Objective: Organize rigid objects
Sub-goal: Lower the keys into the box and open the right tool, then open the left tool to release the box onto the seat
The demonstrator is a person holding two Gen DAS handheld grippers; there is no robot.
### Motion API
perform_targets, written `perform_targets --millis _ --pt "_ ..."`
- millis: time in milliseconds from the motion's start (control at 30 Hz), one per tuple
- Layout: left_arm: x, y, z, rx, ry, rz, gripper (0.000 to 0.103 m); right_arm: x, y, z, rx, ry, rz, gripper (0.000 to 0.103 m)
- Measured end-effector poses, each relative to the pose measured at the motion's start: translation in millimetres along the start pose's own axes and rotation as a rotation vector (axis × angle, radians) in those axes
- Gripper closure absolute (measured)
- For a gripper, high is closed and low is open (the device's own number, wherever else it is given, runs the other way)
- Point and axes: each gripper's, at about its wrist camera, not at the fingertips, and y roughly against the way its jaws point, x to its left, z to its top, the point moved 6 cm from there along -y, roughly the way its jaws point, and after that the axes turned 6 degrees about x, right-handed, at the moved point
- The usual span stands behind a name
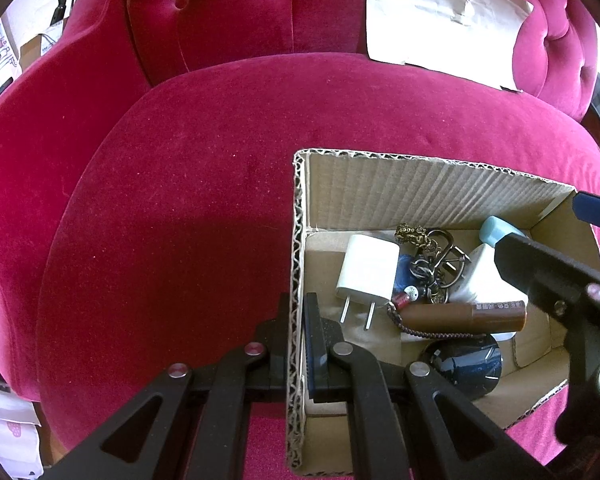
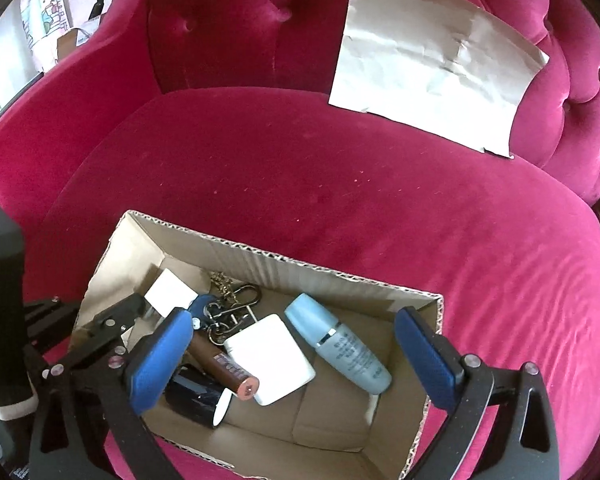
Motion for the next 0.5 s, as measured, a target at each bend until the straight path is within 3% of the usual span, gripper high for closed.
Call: perform_targets --millis 367,433,467,500 --pt "-8 6 5 0.001 -0.023 0.031 0.097 -8 -3 -1 0.011 -0.028 -0.005 0.0" --pt "-11 8 10 -0.02 -0.039 0.055 0.089 -10 0 -1 0.007 -0.03 -0.008 0.0" --pt "-11 13 12 -0.036 -0.039 0.068 0.077 -12 1 -2 0.005 -0.031 -0.011 0.0" --pt "-11 15 13 -0.044 -0.035 0.074 0.057 -13 3 -2 0.003 -0.034 -0.012 0.0"
